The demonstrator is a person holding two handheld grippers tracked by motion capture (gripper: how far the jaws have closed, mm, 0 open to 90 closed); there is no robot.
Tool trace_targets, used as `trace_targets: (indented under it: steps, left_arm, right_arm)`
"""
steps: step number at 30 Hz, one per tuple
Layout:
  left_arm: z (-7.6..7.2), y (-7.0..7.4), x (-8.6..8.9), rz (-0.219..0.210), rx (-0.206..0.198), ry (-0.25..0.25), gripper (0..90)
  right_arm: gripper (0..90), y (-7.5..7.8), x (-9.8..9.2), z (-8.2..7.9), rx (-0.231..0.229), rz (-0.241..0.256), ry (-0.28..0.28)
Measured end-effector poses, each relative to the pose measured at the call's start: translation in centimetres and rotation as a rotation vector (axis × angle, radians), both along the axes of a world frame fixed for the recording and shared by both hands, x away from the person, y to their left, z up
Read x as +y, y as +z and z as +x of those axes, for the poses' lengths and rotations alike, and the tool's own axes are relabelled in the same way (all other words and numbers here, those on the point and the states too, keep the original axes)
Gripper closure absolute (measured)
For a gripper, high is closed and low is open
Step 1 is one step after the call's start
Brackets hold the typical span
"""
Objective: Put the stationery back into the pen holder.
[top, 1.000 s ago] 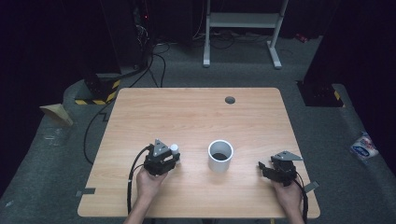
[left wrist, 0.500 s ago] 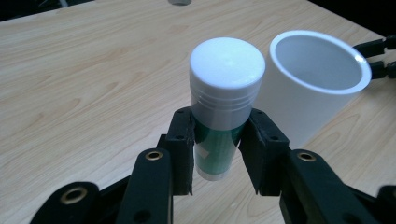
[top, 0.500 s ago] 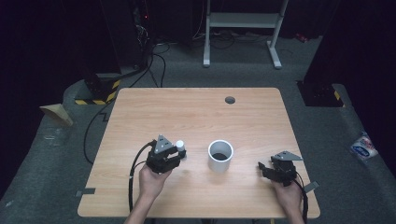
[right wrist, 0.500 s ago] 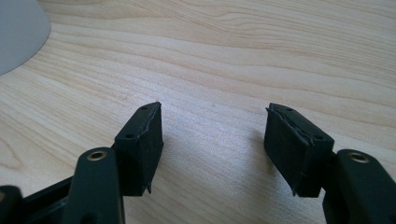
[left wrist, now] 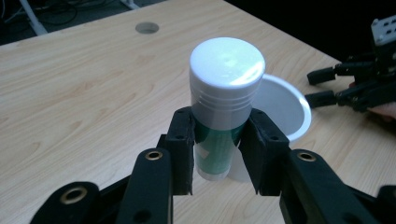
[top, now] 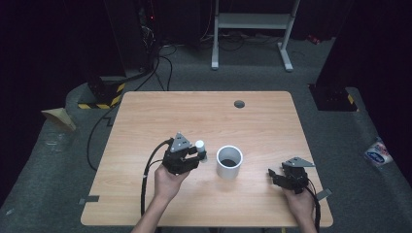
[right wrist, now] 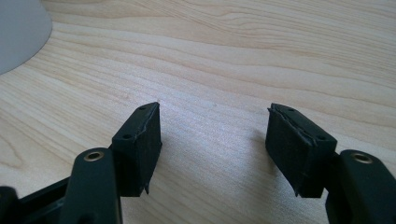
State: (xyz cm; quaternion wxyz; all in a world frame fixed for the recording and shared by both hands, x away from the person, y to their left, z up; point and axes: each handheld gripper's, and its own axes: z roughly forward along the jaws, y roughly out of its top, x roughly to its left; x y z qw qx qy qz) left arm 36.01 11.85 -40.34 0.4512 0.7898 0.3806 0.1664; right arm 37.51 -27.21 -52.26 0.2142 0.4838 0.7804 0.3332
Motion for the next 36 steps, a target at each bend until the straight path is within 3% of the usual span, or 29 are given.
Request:
trace_targets:
  steps: [8, 15, 25, 31, 36]
  left_arm:
    - [0.6, 1.4, -1.8, -0.002, -0.016, -0.049, 65.1]
    - [1.3, 1.8, -2.9, -0.016, -0.022, -0.088, 65.1]
    - [2.1, 1.6, -4.3, -0.030, -0.007, -0.122, 65.1]
    - [2.4, 1.3, -5.2, -0.017, -0.003, -0.139, 65.1]
    - [2.8, 0.4, -6.4, 0.025, -0.001, -0.143, 65.0]
  right_arm:
    - [35.7, 0.0, 0.0, 0.0, 0.000, 0.000, 0.000]
    - [35.7, 0.0, 0.0, 0.0, 0.000, 0.000, 0.000]
    - [35.7, 0.0, 0.0, 0.0, 0.000, -0.001, 0.001]
    - [35.7, 0.0, 0.0, 0.0, 0.000, -0.001, 0.001]
    - [35.7, 0.0, 0.0, 0.0, -0.001, -0.001, 0.002]
